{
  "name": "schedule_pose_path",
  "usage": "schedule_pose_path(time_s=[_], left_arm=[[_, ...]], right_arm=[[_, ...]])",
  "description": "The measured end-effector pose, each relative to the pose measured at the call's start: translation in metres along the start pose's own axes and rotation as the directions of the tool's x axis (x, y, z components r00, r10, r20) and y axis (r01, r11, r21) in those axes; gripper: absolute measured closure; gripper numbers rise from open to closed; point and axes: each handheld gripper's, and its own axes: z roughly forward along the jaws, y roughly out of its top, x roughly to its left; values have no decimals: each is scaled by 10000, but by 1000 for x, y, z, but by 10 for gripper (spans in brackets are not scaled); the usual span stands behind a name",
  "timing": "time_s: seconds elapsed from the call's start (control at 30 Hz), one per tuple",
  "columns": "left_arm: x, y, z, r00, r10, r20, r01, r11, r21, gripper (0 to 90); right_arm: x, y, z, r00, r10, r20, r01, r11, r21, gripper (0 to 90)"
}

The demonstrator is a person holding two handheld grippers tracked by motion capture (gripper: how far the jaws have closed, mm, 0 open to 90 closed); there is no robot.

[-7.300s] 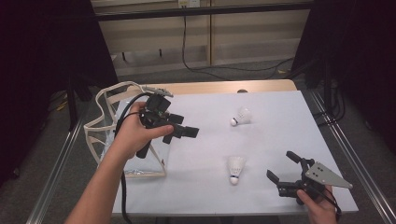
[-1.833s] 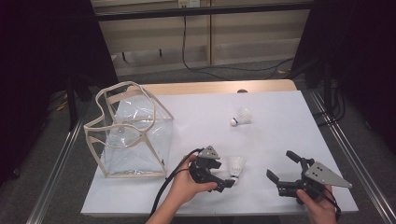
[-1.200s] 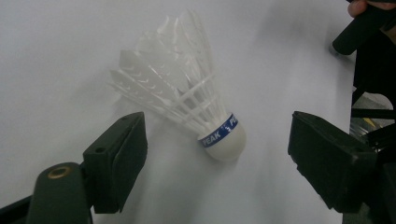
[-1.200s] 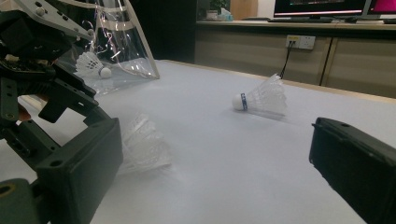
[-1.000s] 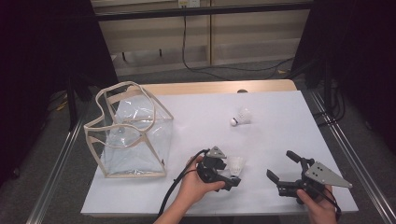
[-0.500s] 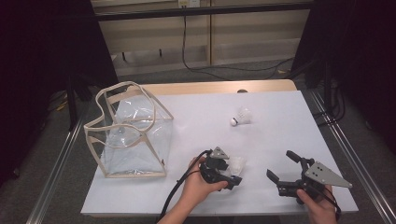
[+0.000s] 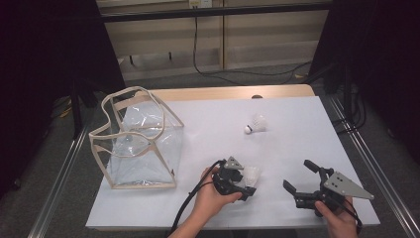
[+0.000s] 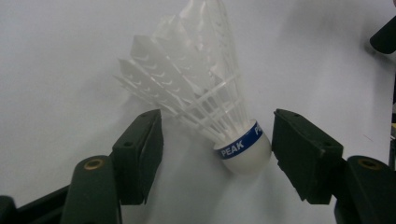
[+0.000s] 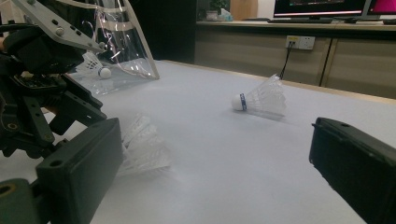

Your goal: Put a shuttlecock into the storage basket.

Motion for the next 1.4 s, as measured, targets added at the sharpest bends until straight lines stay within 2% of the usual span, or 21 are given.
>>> schedule_pose_path(time_s=[0.37,0.57,0.67,0.83,0.9,1.07,1.2,1.4], left_arm=[[3,-1,-4,10000,-31,-43,31,10000,48,394],[5,-1,-5,9996,-160,-219,160,9999,-1,431],[2,-1,-3,9995,39,-323,-39,10000,-5,432],[4,-2,-5,9998,-200,-88,201,9998,78,551],[5,-2,-6,9998,-93,-162,94,9999,64,566],[7,-1,-9,10000,75,-51,-74,9998,161,627],[8,-1,-9,9992,385,-50,-384,9991,170,629],[8,-1,-11,9991,426,40,-427,9989,201,656]], right_arm=[[0,0,0,10000,-27,7,27,10000,-27,24],[-1,0,0,10000,-33,13,33,10000,-25,24],[0,0,0,10000,-51,22,51,10000,-15,24],[-1,0,-1,10000,-34,31,34,10000,-29,25],[-1,0,-1,10000,-47,30,47,10000,-35,25],[-2,0,-1,10000,-39,44,39,10000,-43,25],[-1,0,-1,10000,-50,40,50,10000,-38,24],[-2,1,-1,10000,-44,39,45,10000,-51,24]])
